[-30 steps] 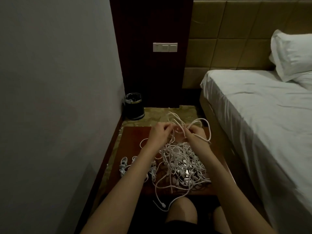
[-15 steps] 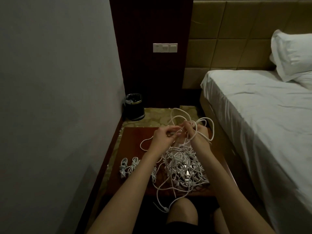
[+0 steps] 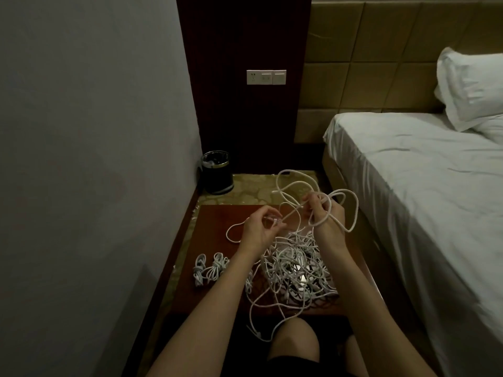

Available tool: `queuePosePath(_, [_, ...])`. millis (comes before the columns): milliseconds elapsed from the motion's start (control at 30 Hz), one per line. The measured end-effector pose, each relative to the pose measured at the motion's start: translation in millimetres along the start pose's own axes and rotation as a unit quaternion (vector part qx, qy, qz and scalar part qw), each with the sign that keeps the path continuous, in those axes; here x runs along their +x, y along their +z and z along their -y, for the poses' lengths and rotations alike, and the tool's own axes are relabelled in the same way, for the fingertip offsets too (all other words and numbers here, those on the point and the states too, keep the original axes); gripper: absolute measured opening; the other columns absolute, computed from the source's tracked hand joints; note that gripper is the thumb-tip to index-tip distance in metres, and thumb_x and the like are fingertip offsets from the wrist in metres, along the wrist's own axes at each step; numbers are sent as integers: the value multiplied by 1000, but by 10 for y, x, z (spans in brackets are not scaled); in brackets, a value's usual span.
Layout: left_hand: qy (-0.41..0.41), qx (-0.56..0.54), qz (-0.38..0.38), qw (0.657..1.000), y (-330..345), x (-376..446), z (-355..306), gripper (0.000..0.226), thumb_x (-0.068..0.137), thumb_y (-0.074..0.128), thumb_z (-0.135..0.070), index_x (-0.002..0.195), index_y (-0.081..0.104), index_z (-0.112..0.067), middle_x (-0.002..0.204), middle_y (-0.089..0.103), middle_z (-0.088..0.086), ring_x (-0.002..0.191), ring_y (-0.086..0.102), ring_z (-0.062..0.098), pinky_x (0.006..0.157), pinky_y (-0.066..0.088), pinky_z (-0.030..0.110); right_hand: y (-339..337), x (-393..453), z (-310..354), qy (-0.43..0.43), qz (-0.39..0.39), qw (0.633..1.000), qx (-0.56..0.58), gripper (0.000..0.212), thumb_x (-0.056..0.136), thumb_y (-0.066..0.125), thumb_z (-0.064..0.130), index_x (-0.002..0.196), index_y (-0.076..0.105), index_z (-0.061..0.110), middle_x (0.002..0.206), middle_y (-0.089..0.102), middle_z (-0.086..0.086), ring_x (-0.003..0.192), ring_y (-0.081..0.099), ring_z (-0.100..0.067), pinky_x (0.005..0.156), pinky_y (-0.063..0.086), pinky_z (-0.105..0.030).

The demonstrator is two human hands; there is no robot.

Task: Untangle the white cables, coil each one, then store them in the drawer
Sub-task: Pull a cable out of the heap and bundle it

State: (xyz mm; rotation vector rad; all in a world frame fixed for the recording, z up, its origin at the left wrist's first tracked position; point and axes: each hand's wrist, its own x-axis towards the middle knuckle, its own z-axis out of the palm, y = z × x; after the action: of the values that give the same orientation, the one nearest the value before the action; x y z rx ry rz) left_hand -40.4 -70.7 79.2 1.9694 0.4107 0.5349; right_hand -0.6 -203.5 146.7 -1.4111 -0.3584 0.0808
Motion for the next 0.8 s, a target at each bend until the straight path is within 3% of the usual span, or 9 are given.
queuePosePath(67, [-29,8,-9,1000,-14,-52,145,9,86,72,-16,88,65,-22,86,64,-11,82,60,3,71,50,19,-49,45,88,-37,-19,999,4,26,98,52,19,74,59,13,65,53,-2,52,51,-1,53,43,-14])
queuePosePath(233, [-92,7,-27,995,-31,-120,334,10,83,75,-17,93,71,-18,85,68,-8,80,64,6,68,52,16,-118,231,233,-68,-26,997,-27,26,98,54,26,78,62,11,66,57,-1,57,54,-7,60,46,-23])
queuePosePath(300, [-107,-18,-22,994,-80,-132,332,10,85,74,-21,94,72,-18,93,69,-6,80,62,1,62,47,8,-130,229,244,-65,-45,997,4,26,99,52,25,77,63,17,67,57,-2,57,54,-5,58,46,-19])
queuePosePath(400, [-118,-12,-5,993,-107,-144,371,26,90,68,-27,111,71,-12,111,62,-2,87,56,1,59,43,5,-179,239,211,-51,-47,998,7,27,101,49,25,79,63,19,70,57,-2,60,55,-6,61,46,-23])
queuePosePath(467, [-99,36,-4,994,-87,-114,332,24,94,61,-25,111,71,-12,126,55,2,108,52,10,81,45,8,-167,249,166,-37,-37,999,14,26,101,47,24,81,61,15,70,56,-1,56,55,0,57,46,-17])
queuePosePath(533, [-91,102,3,991,-75,-42,283,25,98,54,-28,111,71,-16,144,42,6,133,36,23,109,35,35,-127,236,107,-25,-33,999,4,25,101,48,22,81,59,13,70,56,-1,52,55,2,54,45,-12])
queuePosePath(600, [-90,155,27,983,-88,-2,182,27,101,47,-28,116,69,-22,153,31,5,142,21,27,114,25,51,-121,231,38,-12,-36,999,-11,25,101,48,22,81,60,13,69,57,-1,53,56,2,54,46,-13])
queuePosePath(800, [-99,190,94,972,-150,95,-124,41,103,31,-18,137,50,-29,158,19,1,147,10,25,118,9,57,-183,190,-189,33,-6,996,-77,23,100,50,23,85,64,14,78,67,-6,73,65,-17,66,53,-30])
